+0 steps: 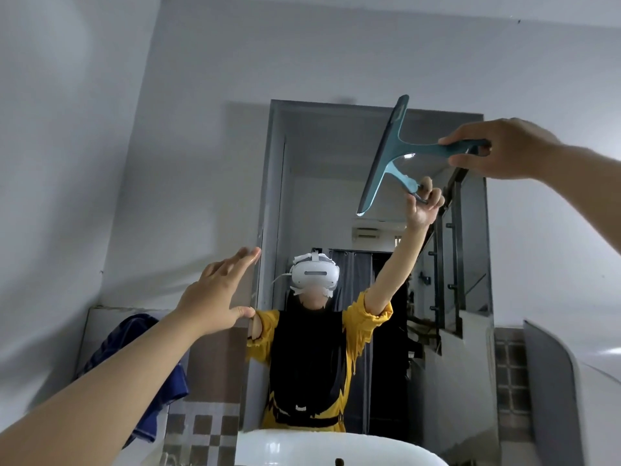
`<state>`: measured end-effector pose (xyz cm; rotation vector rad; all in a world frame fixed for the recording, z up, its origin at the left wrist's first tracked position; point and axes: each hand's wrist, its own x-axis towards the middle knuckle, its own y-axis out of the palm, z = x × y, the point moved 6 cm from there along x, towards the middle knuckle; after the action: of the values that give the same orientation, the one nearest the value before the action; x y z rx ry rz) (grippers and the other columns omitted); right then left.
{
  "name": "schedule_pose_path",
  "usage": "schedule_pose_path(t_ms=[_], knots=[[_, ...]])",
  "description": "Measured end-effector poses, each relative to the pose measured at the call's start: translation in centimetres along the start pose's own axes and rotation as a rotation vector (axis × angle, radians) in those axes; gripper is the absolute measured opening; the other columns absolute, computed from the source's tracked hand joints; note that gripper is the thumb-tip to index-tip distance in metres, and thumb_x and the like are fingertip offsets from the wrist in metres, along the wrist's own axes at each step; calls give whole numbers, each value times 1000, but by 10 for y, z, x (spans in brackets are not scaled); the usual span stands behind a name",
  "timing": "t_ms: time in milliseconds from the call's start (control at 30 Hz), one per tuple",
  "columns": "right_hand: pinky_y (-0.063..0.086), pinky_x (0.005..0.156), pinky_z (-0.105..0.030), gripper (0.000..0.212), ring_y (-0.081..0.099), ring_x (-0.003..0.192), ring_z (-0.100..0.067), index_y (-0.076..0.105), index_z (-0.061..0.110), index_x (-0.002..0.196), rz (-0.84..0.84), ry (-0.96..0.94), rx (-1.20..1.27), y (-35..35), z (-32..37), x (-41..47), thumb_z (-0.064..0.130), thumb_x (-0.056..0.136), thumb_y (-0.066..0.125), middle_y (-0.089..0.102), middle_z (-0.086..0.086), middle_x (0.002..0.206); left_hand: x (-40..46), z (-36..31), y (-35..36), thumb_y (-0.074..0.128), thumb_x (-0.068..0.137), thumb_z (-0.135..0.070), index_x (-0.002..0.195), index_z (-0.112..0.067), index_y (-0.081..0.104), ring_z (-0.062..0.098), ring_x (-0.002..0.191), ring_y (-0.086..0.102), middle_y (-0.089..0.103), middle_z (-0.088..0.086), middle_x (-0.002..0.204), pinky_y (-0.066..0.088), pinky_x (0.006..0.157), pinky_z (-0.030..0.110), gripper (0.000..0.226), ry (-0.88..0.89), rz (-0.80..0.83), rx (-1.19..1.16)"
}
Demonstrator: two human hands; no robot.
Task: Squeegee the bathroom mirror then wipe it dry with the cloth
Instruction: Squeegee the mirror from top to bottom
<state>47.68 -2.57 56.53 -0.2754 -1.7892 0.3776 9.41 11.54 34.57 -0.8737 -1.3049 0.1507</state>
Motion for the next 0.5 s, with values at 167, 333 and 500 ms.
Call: schedule_pose_path(t_ms=[167, 333, 500], knots=[[45, 67, -35, 26, 53, 71, -22, 60, 48, 112, 3, 35, -2, -5, -7, -5, 47, 87, 59, 55, 3, 71, 0, 0, 0, 71, 77, -38, 140, -50, -15, 26, 142, 16, -3, -16, 157, 47, 98, 48, 108, -4, 2, 2], [44, 68, -35, 24, 54, 72, -25, 62, 45, 110, 2, 93, -3, -9, -27, -17, 43, 87, 62, 57, -1, 72, 1, -1, 0, 72, 77, -37, 141, -47, -14, 27, 142, 17, -2, -14, 158, 48, 96, 48, 108, -11, -4, 5], [45, 69, -35, 20, 55, 75, -27, 62, 44, 107, 9, 158, -18, -15, -46, -33, 46, 87, 61, 58, -4, 74, 0, -1, 0, 72, 77, -36, 143, -45, -13, 27, 142, 17, -1, -13, 158, 49, 96, 47, 108, -21, -5, 14]])
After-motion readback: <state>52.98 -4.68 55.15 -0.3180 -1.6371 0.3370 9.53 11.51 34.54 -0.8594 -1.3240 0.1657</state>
